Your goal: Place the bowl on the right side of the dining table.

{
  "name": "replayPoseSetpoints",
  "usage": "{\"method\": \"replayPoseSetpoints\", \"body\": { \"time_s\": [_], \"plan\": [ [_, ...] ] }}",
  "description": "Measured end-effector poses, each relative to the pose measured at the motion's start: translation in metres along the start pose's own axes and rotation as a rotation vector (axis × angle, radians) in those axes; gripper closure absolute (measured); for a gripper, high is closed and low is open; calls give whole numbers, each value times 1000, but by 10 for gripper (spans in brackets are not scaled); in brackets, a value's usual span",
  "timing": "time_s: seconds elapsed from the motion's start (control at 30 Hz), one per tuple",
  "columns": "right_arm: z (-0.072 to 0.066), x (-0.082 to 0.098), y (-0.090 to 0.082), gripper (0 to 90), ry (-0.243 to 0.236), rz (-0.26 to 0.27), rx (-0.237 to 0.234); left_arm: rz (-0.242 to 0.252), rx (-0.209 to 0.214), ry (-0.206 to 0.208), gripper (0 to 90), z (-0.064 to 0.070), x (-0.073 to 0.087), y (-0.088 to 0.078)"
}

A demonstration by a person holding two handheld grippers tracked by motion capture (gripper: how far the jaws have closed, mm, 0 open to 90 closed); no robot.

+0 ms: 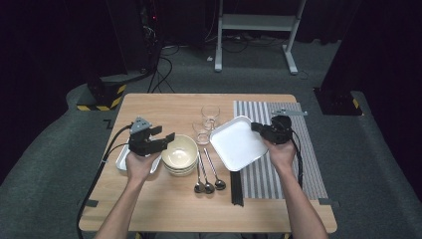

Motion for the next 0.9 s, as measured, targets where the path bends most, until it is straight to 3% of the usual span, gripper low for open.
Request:
{"method": "replayPoseSetpoints", "body": {
  "time_s": [0.2,0.5,0.67,0.9],
  "plan": [
    [1,1,-1,885,1,3,4,9,11,-24,366,-3,3,-4],
    [4,3,-1,885,5,9,7,-5,-3,-2,318,-5,10,-6],
    [5,3,-3,885,9,13,9,-14,-36,10,279,-10,12,-8],
    [8,3,-5,885,16,14,18,-6,-87,-9,265,-18,19,-14]
  ]
}}
Point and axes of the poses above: each handheld gripper's, and its own axes: y roughly forward along the jaws, x roughly out of its underside, z roughly to its right, the point moved 8 cm from there along y, roughly forward along the jaws, and after that the axes turned 2 degrees about -x, right-handed, at the moved point
